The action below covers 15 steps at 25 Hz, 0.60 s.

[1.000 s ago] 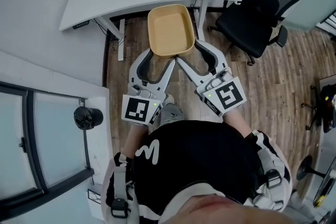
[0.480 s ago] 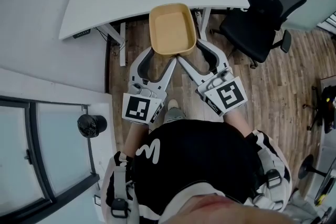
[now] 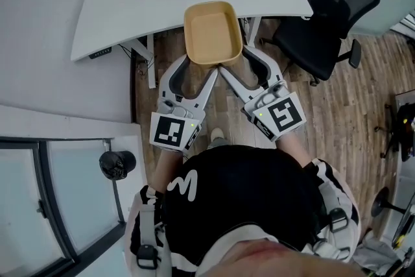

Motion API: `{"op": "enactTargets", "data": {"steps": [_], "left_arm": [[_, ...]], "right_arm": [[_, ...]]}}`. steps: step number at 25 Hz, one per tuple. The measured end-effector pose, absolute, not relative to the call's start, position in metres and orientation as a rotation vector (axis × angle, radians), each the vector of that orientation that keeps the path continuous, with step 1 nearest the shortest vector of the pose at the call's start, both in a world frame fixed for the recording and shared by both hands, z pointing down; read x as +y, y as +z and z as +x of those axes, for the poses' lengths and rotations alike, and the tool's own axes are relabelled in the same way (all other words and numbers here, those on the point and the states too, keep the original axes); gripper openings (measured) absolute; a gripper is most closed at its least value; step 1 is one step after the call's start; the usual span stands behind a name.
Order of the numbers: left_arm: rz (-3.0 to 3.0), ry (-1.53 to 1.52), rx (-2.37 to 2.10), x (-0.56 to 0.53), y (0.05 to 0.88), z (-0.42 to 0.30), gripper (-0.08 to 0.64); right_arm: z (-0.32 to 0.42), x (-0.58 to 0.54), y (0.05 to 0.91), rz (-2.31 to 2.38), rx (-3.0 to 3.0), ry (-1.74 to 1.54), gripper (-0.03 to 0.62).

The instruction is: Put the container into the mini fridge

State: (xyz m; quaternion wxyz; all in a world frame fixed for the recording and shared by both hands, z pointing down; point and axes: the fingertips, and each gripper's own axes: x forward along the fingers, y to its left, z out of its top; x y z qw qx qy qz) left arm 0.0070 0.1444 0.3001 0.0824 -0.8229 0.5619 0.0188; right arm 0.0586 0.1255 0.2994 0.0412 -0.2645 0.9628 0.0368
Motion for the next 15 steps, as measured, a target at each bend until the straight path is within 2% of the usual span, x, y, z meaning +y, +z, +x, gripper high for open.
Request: {"op": "enactTargets", "data": {"steps": [15], "left_arm": [[-2.495,0.049,1.603,0.107,0.303,-0.044,0.25]], "right_arm": [[0.008,0.091,0.301,-0.877,2.899,0.119,0.249]]}}
